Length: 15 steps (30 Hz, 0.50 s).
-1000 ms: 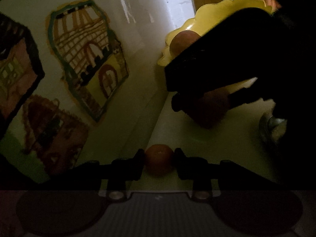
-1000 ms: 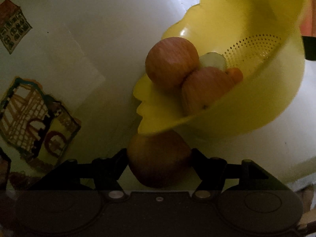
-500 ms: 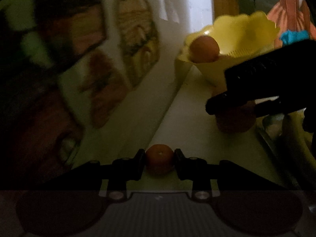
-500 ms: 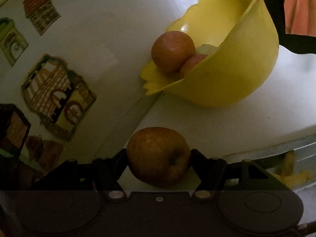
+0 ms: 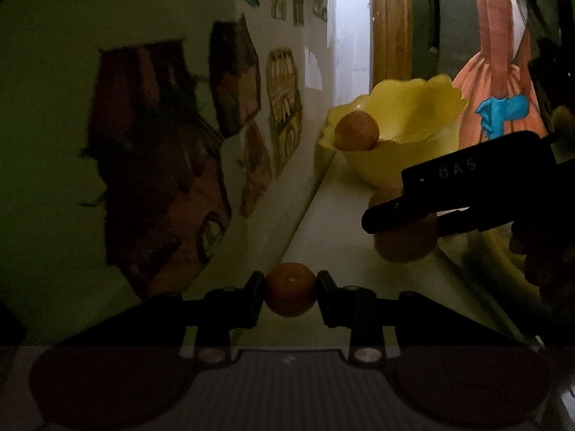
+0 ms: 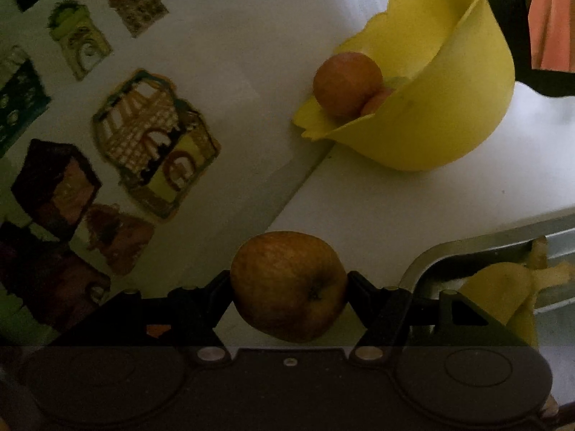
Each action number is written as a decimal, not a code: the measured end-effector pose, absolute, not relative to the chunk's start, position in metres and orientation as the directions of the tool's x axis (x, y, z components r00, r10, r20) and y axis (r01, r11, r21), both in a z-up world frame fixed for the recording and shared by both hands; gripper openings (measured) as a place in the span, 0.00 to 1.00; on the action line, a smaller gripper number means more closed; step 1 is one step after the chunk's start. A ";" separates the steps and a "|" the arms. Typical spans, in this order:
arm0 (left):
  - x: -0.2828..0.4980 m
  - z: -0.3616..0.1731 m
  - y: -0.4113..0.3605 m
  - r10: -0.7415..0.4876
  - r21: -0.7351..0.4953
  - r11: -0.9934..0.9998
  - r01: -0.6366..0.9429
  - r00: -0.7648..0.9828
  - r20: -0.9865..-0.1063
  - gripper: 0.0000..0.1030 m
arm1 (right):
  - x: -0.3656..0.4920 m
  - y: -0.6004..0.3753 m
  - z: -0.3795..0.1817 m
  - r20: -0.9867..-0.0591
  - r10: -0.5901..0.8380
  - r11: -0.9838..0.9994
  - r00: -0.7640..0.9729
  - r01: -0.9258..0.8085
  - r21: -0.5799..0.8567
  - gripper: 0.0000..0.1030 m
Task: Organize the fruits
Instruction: 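Carry the apple and orange tomato over the metal tray with both grippers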
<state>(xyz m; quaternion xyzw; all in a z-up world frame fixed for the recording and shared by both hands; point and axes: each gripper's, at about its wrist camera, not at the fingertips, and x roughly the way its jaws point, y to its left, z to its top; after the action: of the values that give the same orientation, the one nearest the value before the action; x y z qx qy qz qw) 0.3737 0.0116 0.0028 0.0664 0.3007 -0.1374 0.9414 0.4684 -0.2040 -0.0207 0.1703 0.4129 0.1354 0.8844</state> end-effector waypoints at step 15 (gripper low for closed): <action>0.312 0.046 -0.004 -0.295 -0.019 0.938 0.347 0.765 -0.572 0.34 | 0.401 -0.243 0.055 -0.628 0.324 0.921 0.707 -0.085 0.380 0.68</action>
<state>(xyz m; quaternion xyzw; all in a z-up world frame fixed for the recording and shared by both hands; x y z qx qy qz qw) 0.3123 -0.0038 0.0462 0.0440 0.2967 -0.1711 0.9385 0.4005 -0.2430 0.0550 0.1636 0.3657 0.1123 0.9093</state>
